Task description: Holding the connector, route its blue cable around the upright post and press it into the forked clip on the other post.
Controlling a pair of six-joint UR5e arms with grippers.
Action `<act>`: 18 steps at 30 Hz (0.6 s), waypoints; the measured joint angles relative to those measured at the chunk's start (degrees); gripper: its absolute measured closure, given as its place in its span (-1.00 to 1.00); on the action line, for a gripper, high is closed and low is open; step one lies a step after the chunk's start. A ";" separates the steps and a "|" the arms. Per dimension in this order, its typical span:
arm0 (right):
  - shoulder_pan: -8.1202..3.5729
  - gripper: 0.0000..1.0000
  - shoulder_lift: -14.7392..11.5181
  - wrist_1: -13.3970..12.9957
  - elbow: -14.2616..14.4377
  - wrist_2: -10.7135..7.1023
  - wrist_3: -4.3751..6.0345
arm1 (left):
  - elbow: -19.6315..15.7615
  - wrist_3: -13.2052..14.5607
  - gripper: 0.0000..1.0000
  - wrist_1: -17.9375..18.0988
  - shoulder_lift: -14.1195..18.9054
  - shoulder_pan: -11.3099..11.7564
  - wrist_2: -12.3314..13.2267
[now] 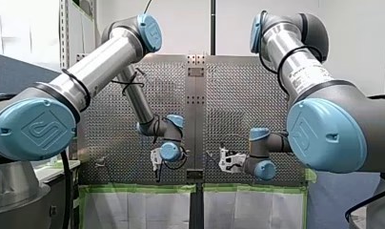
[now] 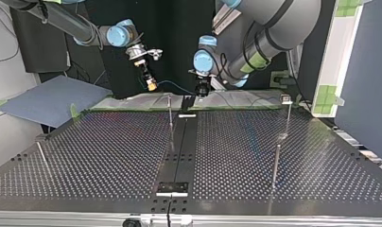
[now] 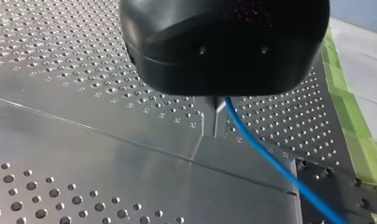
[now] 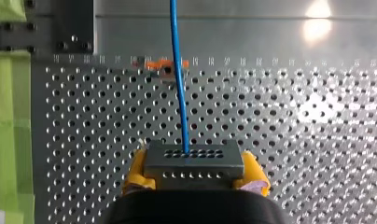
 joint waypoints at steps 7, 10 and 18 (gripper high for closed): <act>-0.77 1.00 0.00 0.68 0.01 3.42 -0.62 | 0.00 1.62 0.97 -0.11 0.01 -1.99 -1.15; -0.95 1.00 0.00 0.73 0.02 4.13 -0.69 | 0.00 2.34 0.97 -0.04 -0.02 -3.02 -1.55; -1.23 1.00 0.00 0.82 0.02 4.41 -0.72 | 0.00 3.13 0.97 0.60 -0.04 -5.48 -1.83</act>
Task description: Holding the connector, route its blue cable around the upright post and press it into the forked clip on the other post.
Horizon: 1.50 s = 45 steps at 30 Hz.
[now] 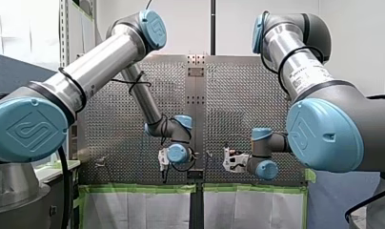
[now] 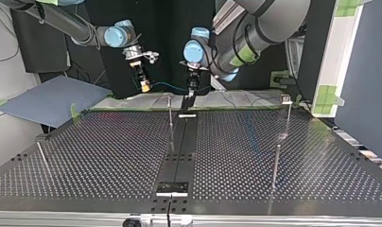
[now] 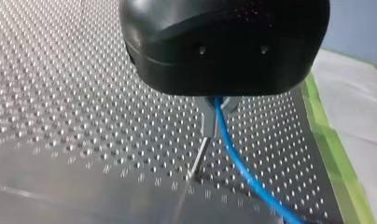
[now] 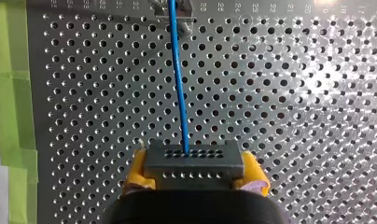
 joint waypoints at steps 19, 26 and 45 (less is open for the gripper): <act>-3.13 1.00 0.01 0.44 -0.03 -0.09 0.17 | 3.09 0.42 0.97 -1.98 -0.96 -1.94 -0.85; -4.10 1.00 0.05 0.28 -0.02 -0.69 0.42 | 4.37 0.42 0.97 -3.04 -1.66 -2.28 -0.71; -4.76 1.00 0.20 -0.03 -0.01 -2.01 0.61 | 5.84 -1.55 0.97 -3.79 -4.74 -1.78 0.14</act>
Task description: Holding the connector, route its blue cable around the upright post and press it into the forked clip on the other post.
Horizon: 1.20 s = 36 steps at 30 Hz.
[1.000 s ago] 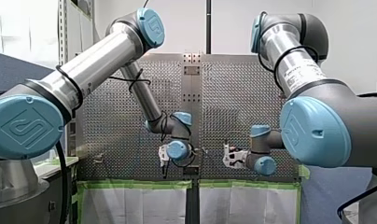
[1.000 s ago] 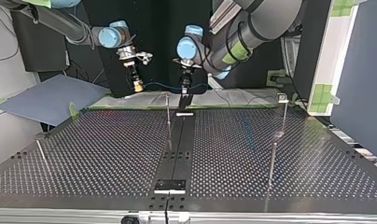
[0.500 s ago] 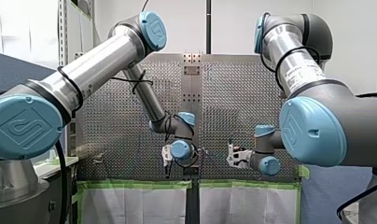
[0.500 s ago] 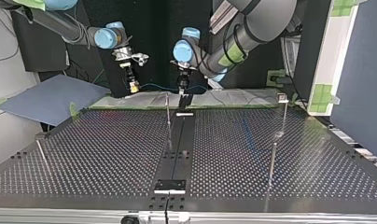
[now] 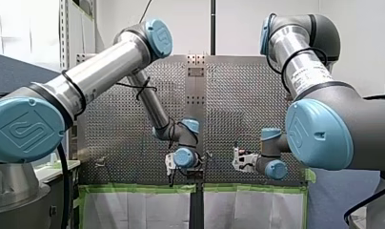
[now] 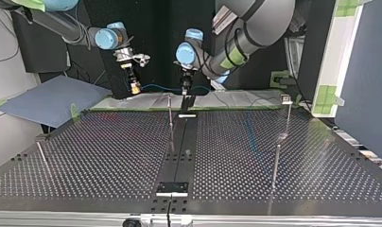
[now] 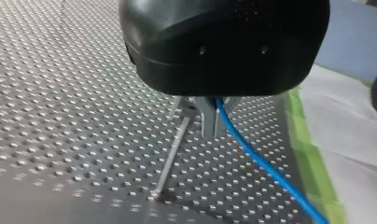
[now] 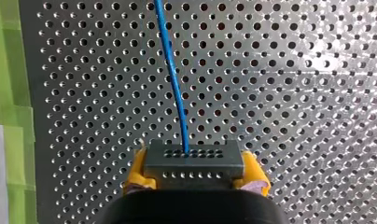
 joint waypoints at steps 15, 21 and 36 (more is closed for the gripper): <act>-0.46 1.00 1.08 -0.57 -0.41 -0.58 0.63 | 0.91 -1.13 0.97 -0.56 -1.68 0.05 0.08; -0.97 1.00 1.33 -0.62 -0.89 -0.72 1.19 | 0.93 -1.16 0.97 -0.57 -1.69 0.09 0.02; -2.15 1.00 1.39 -1.62 -1.47 -5.39 2.51 | 1.29 1.15 0.97 -0.60 -1.68 -0.58 -0.16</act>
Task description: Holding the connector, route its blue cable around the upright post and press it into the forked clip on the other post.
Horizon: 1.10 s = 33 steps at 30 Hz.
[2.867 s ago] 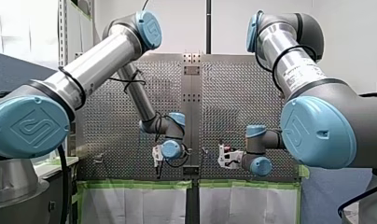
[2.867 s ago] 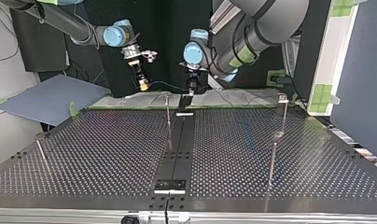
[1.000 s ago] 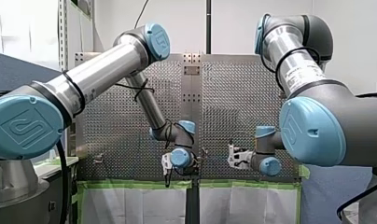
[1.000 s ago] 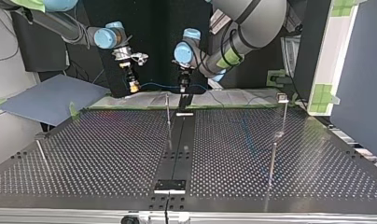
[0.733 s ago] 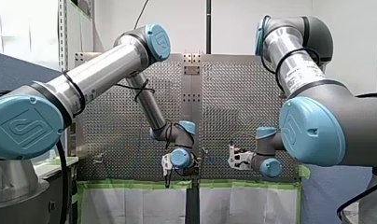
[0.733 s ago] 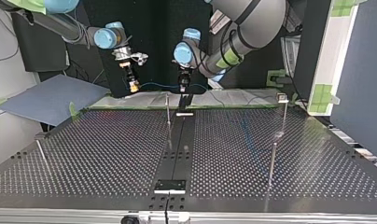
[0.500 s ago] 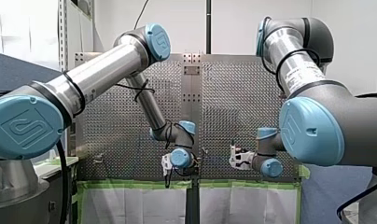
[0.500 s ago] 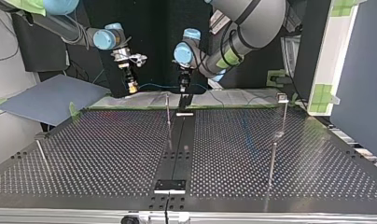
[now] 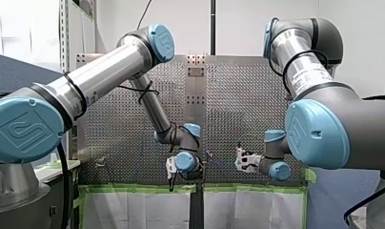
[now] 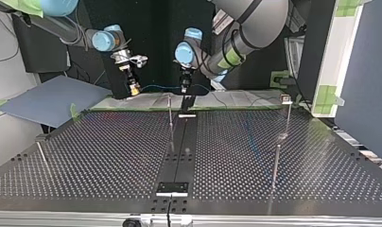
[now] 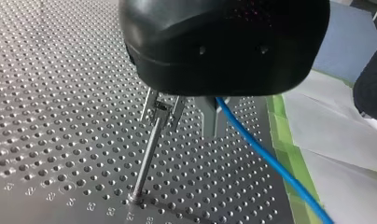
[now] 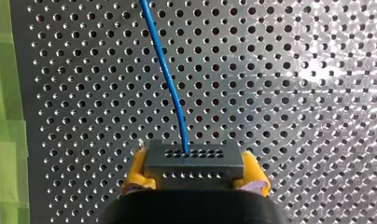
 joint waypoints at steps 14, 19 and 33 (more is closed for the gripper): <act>-1.00 1.00 0.00 -0.29 -0.27 -0.24 0.13 | 2.94 0.84 0.97 -0.57 0.03 -0.48 -1.35; -1.17 1.00 0.01 -0.36 -0.43 -0.26 0.14 | 3.12 0.88 0.97 -0.60 0.01 -0.71 -1.23; -1.20 1.00 0.03 -0.38 -0.69 -0.33 0.22 | 3.15 -1.09 0.97 -0.59 -0.12 -0.31 -0.76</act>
